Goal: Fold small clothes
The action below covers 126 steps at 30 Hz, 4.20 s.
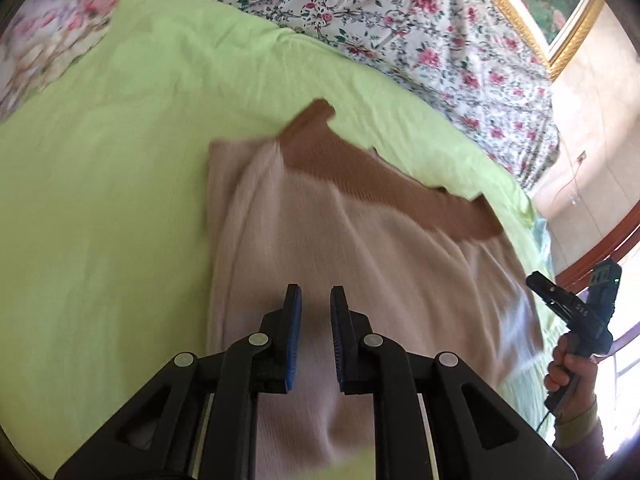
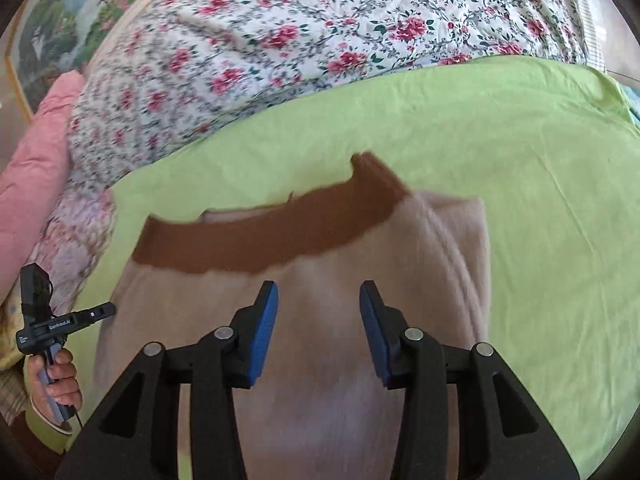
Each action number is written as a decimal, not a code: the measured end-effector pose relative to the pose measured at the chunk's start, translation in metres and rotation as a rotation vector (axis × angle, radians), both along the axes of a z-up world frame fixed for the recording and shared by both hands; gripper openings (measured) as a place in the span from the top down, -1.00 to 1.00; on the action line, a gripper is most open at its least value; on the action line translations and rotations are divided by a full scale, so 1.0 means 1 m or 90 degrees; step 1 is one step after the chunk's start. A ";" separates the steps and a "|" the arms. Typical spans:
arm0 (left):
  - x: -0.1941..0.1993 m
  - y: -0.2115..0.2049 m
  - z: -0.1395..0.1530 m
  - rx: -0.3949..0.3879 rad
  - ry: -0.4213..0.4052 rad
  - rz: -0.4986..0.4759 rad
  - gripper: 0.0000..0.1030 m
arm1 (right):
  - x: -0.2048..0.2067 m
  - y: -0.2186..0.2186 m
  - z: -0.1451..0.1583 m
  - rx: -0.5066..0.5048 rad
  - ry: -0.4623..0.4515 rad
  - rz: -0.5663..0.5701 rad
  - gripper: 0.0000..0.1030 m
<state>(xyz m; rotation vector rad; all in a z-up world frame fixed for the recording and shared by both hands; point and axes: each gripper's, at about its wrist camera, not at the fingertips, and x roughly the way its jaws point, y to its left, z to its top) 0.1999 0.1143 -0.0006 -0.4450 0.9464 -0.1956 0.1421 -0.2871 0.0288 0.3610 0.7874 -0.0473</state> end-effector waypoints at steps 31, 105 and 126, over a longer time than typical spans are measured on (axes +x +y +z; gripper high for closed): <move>-0.085 -0.006 -0.049 -0.257 0.100 0.144 -0.18 | -0.119 0.022 -0.028 0.104 0.014 -0.062 0.01; 0.005 -0.268 0.003 0.055 -0.095 -0.140 0.87 | 0.044 -0.035 -0.037 0.322 0.040 0.117 -0.42; 0.034 -0.367 0.001 0.051 -0.116 -0.267 0.85 | 0.040 -0.106 -0.007 0.124 0.018 0.096 0.69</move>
